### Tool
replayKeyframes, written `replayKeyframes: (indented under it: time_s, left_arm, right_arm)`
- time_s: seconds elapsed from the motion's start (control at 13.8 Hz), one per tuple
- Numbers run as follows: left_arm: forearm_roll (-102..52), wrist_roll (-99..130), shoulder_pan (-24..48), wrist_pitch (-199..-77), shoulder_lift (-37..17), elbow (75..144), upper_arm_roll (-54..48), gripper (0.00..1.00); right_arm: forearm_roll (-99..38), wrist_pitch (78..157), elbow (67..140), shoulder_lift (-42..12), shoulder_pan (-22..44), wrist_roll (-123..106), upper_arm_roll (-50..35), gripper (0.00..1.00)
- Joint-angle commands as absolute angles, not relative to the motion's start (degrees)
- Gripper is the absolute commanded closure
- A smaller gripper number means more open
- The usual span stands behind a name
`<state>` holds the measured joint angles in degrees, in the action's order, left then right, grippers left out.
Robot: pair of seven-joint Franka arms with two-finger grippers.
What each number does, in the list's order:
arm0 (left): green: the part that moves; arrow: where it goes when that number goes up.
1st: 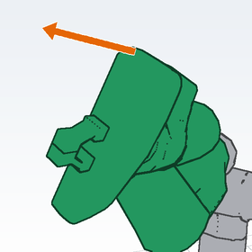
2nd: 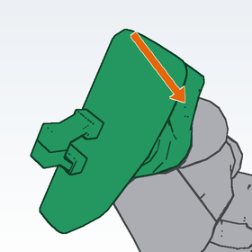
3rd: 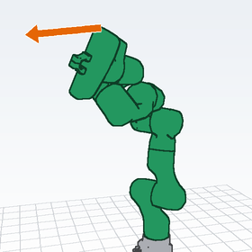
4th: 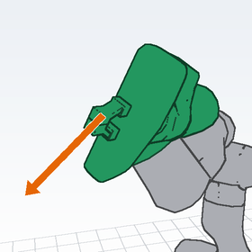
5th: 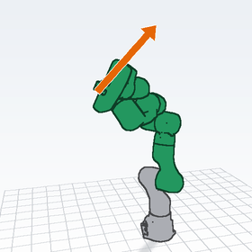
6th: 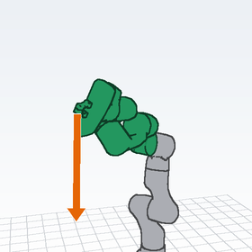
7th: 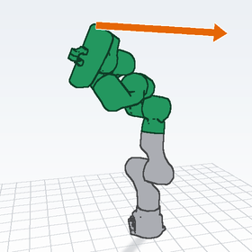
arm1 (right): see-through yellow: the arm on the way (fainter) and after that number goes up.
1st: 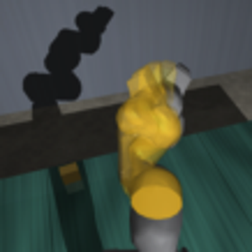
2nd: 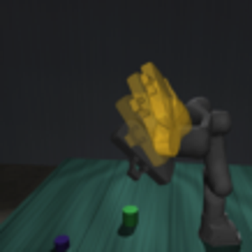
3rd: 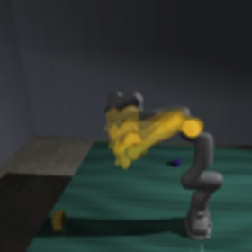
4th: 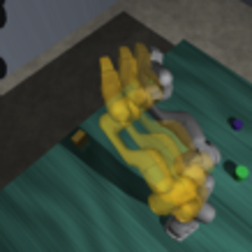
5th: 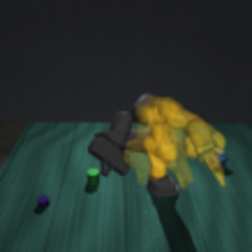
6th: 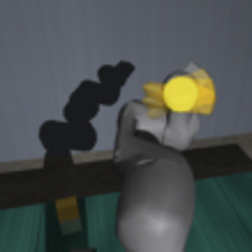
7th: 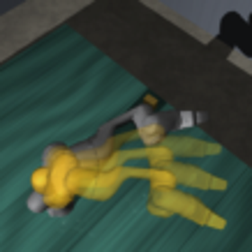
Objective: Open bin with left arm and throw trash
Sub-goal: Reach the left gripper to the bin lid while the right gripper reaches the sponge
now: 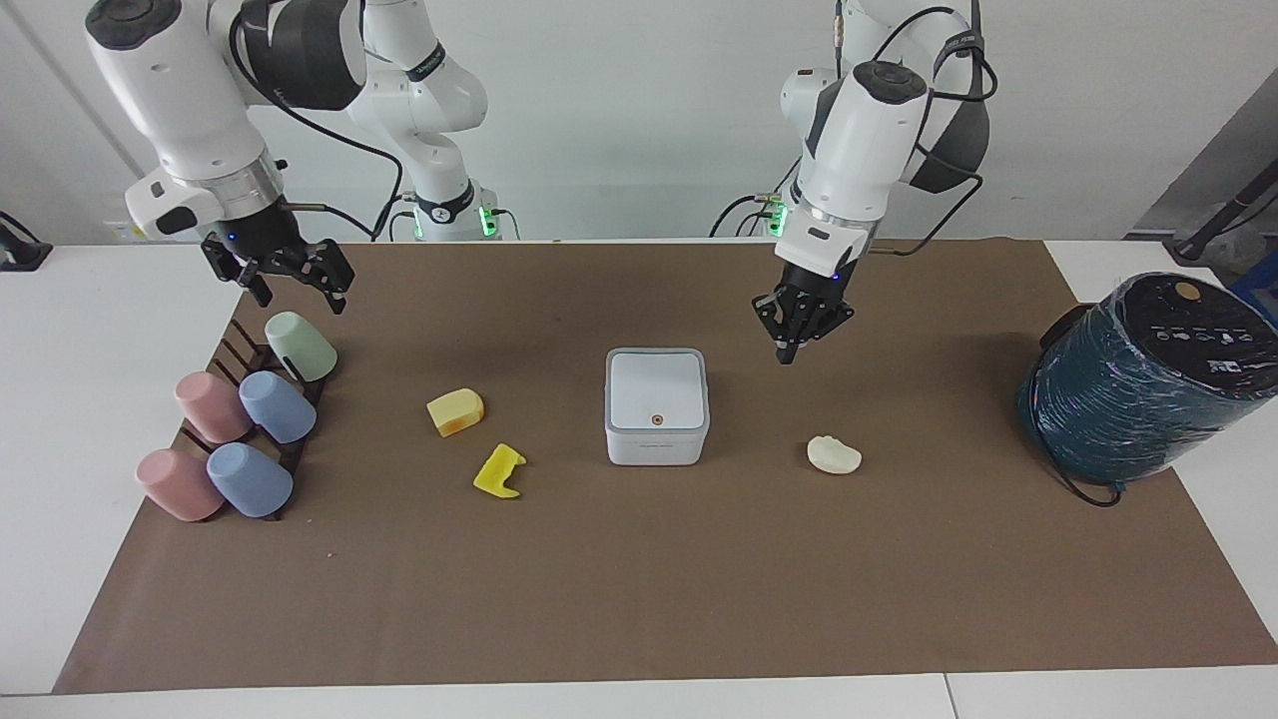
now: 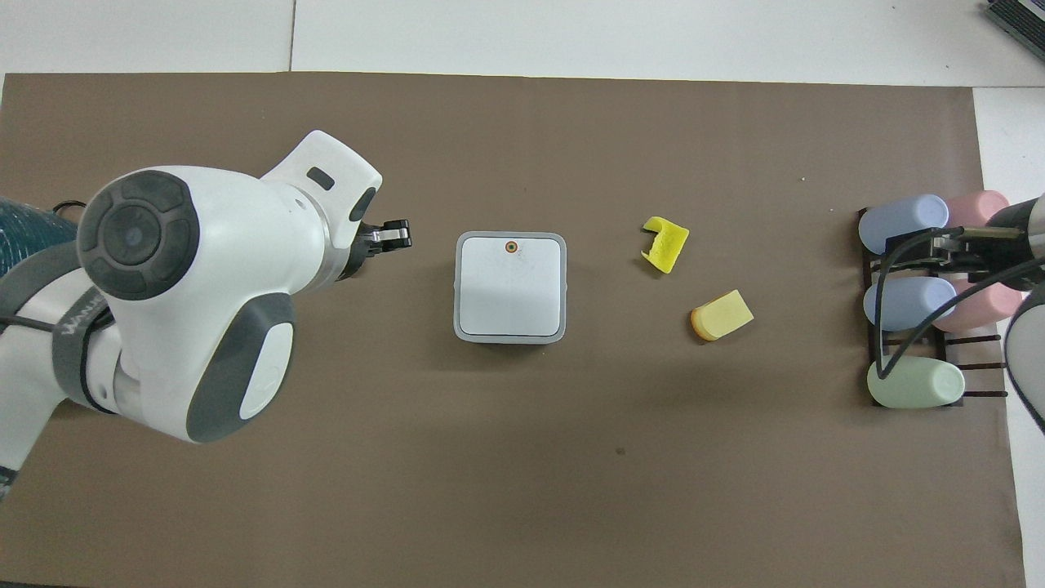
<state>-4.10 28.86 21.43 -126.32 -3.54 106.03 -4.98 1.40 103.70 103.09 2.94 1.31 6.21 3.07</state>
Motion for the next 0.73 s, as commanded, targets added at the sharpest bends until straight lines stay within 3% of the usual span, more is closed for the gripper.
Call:
replayKeyframes:
  time_s: [0.0,0.44,0.65]
  left_arm:
    - [-7.9,31.89,24.77,-134.01,-6.93,106.79,-4.04,1.0]
    - [-12.57,34.98,28.21,-145.54,-10.19,108.72,-4.04,1.0]
    - [-13.18,36.73,29.87,-149.74,-13.43,108.2,-4.13,1.0]
  right_arm:
    - [1.32,109.06,106.35,1.42,1.32,4.83,2.73,0.0]
    - [-0.52,125.64,117.13,-6.05,6.05,5.45,2.64,0.0]
    - [-0.79,133.3,124.08,-7.29,9.48,5.1,2.64,0.0]
